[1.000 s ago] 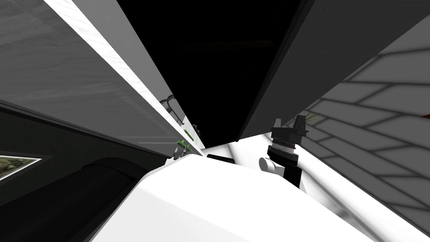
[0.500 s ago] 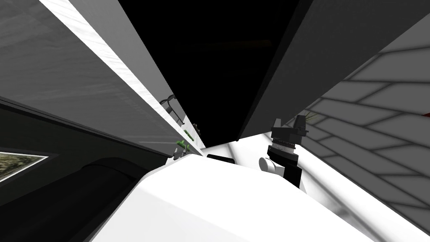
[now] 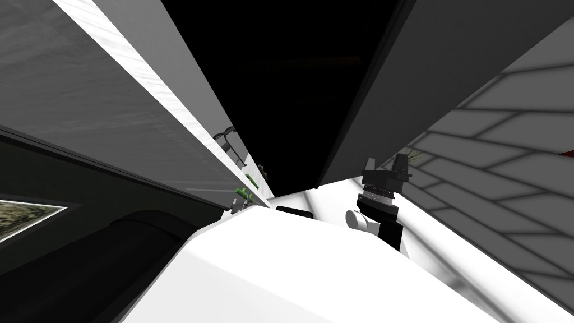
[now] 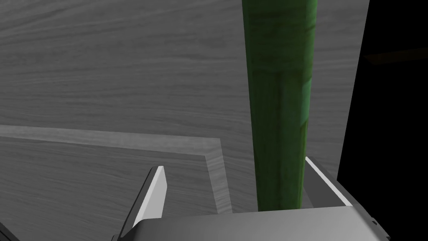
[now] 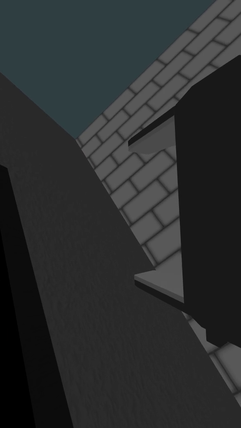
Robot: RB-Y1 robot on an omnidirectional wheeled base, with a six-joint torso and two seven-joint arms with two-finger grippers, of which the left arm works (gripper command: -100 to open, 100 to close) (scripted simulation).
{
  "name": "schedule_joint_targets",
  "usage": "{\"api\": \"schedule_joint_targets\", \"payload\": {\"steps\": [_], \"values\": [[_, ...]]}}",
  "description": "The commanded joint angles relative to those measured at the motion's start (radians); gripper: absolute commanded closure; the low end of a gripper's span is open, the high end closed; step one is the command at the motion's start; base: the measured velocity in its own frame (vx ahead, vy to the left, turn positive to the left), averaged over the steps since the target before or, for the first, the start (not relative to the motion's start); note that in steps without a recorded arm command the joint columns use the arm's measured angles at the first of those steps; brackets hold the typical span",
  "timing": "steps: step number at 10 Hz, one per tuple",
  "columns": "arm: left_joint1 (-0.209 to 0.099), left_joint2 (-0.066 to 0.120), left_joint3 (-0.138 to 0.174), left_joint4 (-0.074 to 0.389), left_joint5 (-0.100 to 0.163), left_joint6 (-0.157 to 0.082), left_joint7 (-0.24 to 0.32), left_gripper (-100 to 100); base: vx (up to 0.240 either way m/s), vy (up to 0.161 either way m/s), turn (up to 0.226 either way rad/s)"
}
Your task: Pull the door open
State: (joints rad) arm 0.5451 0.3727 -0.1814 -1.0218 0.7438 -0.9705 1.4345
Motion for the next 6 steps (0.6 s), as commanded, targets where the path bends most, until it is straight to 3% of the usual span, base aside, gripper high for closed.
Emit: {"api": "schedule_joint_targets", "payload": {"steps": [1,2,3,4,6], "values": [[0.01,0.016,0.031,0.011,0.017,0.016,-0.011,100,0.009,0.006,0.0],[0.01,0.016,0.031,0.011,0.017,0.016,-0.011,100,0.0,0.0,0.0],[-0.003,0.01,-0.02,-0.01,-0.016,-0.011,0.012,100,-0.135,-0.024,-0.223],[-0.005,0.017,-0.03,-0.009,-0.025,-0.019,0.021,100,-0.228,0.018,-0.257],[-0.01,0.028,-0.049,-0.007,-0.04,-0.034,0.037,100,-0.181,0.052,-0.128]]}}
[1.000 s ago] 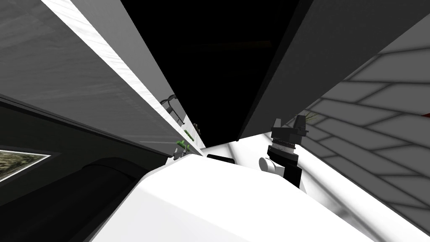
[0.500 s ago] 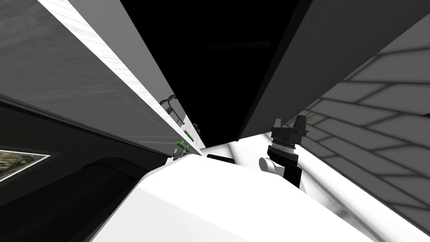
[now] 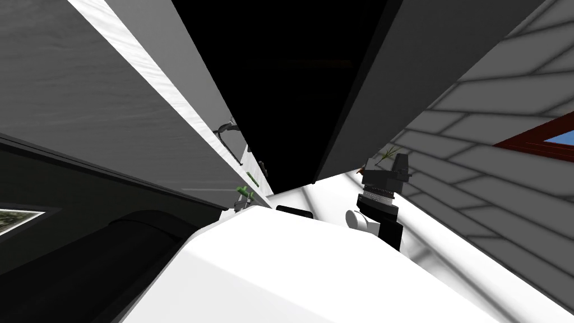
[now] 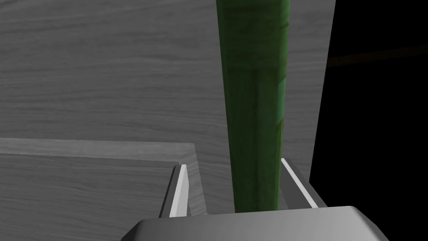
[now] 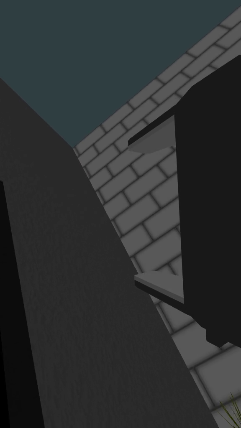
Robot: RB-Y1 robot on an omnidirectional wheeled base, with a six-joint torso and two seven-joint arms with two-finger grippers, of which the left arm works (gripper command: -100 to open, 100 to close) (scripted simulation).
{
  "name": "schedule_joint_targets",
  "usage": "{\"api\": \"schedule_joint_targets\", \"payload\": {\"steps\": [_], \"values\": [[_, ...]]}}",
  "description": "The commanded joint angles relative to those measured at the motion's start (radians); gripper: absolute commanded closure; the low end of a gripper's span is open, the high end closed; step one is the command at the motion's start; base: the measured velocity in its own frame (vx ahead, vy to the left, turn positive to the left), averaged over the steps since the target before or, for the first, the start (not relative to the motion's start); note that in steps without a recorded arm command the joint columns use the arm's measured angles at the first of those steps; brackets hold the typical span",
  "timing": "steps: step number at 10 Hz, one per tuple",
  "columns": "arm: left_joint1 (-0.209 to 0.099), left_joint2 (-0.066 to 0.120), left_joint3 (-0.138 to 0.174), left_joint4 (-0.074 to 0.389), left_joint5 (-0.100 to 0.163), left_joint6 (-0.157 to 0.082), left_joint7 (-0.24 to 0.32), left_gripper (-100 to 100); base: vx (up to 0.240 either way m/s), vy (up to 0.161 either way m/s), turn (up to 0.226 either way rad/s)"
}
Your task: Pull the door open
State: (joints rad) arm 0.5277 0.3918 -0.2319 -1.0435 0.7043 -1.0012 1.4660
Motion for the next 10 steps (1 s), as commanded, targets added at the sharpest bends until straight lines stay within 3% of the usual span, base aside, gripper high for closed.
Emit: {"api": "schedule_joint_targets", "payload": {"steps": [1,9,10], "values": [[0.004,0.018,-0.011,0.015,-0.011,-0.014,0.017,100,-0.17,0.054,-0.19],[-0.029,0.096,-0.133,0.024,-0.111,-0.114,0.125,100,-0.248,0.059,-0.204],[-0.028,0.088,-0.128,0.019,-0.105,-0.098,0.114,100,-0.112,0.007,-0.045]]}}
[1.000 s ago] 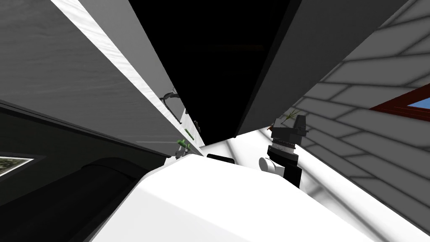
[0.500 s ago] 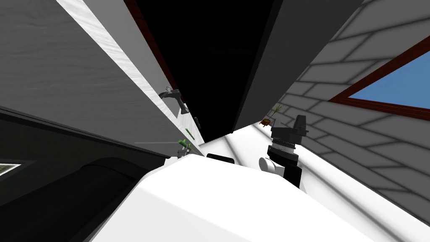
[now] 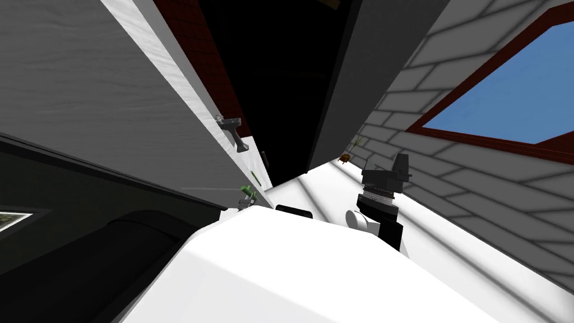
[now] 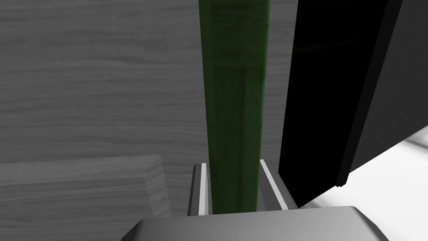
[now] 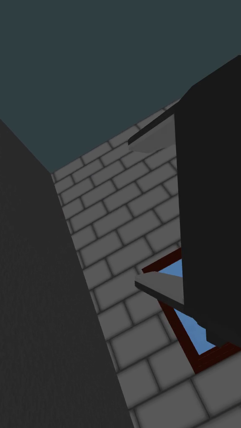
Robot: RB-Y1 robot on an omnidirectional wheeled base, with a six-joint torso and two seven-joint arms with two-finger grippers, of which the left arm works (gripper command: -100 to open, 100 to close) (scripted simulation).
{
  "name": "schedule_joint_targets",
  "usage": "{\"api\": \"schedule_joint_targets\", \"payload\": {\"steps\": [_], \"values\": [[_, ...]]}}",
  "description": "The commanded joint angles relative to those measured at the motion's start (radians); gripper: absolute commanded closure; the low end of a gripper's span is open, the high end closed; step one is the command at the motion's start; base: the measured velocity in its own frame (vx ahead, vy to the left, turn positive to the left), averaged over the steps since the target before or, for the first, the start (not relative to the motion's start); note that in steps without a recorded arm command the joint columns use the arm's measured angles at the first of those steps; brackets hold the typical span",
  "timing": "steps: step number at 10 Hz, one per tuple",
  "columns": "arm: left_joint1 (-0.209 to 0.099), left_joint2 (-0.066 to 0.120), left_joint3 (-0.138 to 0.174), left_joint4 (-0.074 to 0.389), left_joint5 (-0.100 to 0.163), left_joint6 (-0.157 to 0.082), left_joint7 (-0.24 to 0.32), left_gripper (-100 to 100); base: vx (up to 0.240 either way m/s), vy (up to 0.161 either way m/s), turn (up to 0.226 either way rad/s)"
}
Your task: Pull the door open
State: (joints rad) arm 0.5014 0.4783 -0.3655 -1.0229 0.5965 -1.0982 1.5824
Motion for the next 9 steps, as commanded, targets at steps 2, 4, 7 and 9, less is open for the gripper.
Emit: {"api": "schedule_joint_targets", "payload": {"steps": [2,4,7,9], "values": [[-0.007,0.015,-0.013,0.018,-0.008,-0.02,0.019,100,-0.201,0.014,-0.161],[-0.014,0.029,-0.025,0.035,-0.016,-0.039,0.038,100,-0.249,0.022,-0.125],[-0.026,0.052,-0.044,0.062,-0.029,-0.069,0.067,100,-0.28,0.026,-0.16],[-0.025,0.052,-0.047,0.066,-0.03,-0.064,0.067,100,-0.17,0.019,-0.075]]}}
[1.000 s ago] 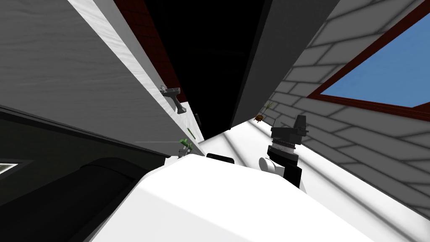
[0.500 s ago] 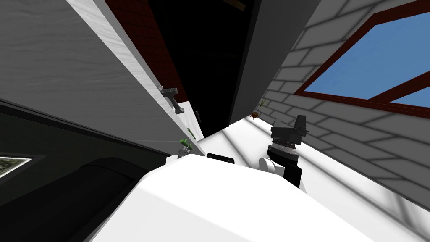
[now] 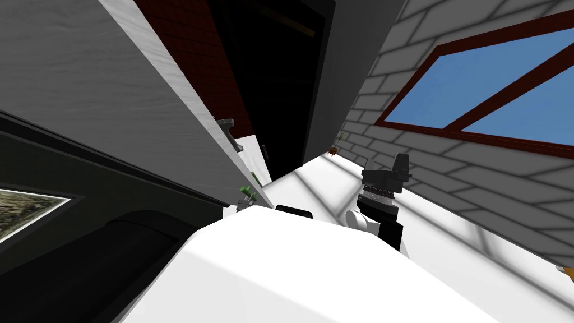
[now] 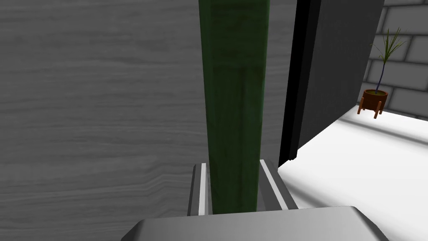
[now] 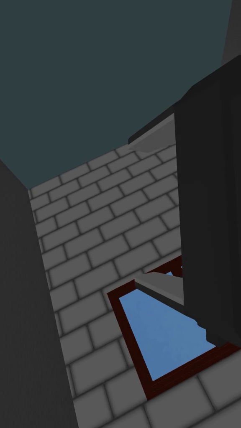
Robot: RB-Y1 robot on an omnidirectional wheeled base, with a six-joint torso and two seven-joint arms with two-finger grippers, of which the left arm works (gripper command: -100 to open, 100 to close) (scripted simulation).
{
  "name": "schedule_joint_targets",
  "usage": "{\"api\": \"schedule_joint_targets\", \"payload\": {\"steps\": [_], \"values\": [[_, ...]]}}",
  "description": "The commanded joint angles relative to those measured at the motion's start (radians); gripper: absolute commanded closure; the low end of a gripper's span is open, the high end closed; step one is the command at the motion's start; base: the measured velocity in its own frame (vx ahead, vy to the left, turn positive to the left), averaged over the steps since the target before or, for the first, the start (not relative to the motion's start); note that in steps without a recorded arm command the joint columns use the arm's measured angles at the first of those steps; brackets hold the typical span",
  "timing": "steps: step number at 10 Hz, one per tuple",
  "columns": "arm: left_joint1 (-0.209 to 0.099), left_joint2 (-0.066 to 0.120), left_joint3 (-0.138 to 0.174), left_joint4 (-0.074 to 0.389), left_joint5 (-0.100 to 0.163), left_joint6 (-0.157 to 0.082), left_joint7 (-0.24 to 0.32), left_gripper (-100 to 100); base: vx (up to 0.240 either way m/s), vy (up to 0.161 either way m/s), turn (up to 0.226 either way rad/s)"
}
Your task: Pull the door open
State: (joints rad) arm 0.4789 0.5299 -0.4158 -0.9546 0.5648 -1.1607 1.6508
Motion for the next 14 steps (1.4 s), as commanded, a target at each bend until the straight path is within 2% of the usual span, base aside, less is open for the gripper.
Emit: {"api": "schedule_joint_targets", "payload": {"steps": [1,8,10,11,12,14], "values": [[-0.006,0.007,-0.006,0.012,-0.005,-0.012,0.011,100,-0.172,0.021,-0.147],[-0.034,0.038,-0.035,0.068,-0.028,-0.067,0.062,100,-0.23,0.035,-0.137],[-0.04,0.044,-0.04,0.079,-0.032,-0.077,0.071,100,-0.2,0.033,-0.089],[-0.038,0.039,-0.042,0.079,-0.033,-0.068,0.068,100,-0.084,0.013,-0.023],[-0.039,0.039,-0.05,0.11,-0.041,-0.096,0.08,100,-0.041,-0.001,-0.047],[-0.042,0.039,-0.057,0.14,-0.049,-0.125,0.093,100,-0.044,-0.001,-0.046]]}}
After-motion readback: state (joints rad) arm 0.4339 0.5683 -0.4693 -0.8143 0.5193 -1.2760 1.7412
